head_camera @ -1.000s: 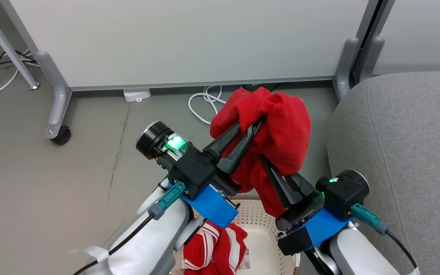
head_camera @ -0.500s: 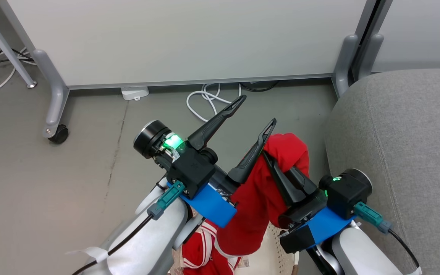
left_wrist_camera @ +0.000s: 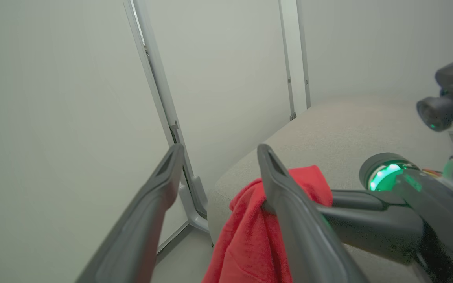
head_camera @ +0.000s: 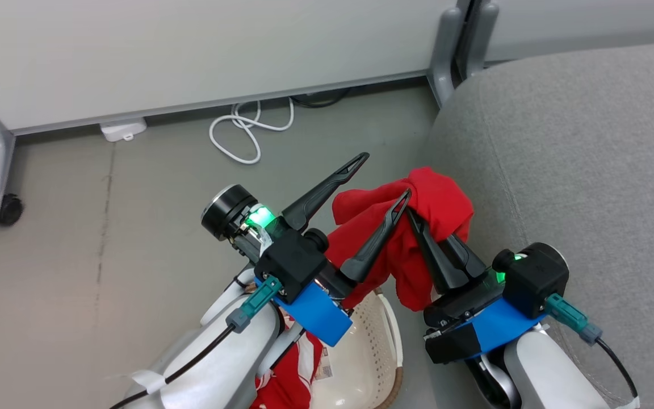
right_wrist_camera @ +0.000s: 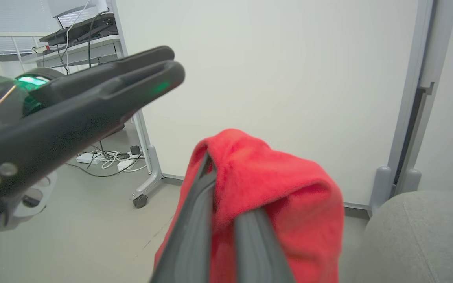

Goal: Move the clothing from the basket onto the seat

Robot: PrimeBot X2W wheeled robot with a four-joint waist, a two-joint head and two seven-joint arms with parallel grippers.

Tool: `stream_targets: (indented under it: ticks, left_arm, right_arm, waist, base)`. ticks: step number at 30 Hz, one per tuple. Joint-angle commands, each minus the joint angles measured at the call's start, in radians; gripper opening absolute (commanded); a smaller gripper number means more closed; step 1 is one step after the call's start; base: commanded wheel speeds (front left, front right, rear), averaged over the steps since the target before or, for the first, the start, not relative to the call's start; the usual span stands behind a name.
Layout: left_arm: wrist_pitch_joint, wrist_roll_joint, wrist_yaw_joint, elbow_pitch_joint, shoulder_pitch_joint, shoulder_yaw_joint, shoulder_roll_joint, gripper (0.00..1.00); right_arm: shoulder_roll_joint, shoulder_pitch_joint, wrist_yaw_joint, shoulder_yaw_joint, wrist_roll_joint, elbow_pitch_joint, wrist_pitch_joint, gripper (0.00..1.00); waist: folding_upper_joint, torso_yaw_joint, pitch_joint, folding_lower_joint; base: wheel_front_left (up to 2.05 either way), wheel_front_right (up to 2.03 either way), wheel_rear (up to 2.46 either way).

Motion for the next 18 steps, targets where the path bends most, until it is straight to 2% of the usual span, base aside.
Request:
stream_targets:
  ticks: [1, 18]
  left_arm:
    - [0.004, 0.007, 0.001, 0.0, -0.008, -0.003, 0.003, 1.0]
    - [0.014, 0.016, -0.006, 0.024, -0.036, -0.05, 0.016, 1.0]
  right_arm:
    - [0.005, 0.009, 0.0, -0.008, -0.006, -0.007, -0.003, 0.0]
    - [0.025, 0.07, 0.0, -0.144, -0.037, -0.068, -0.003, 0.0]
  waist:
    - [0.0, -0.019, 0.003, -0.0001]
    - [0.0, -0.23, 0.083, -0.0001]
  base:
    - [0.0, 0.0, 0.0]
    - [0.0, 0.0, 0.0]
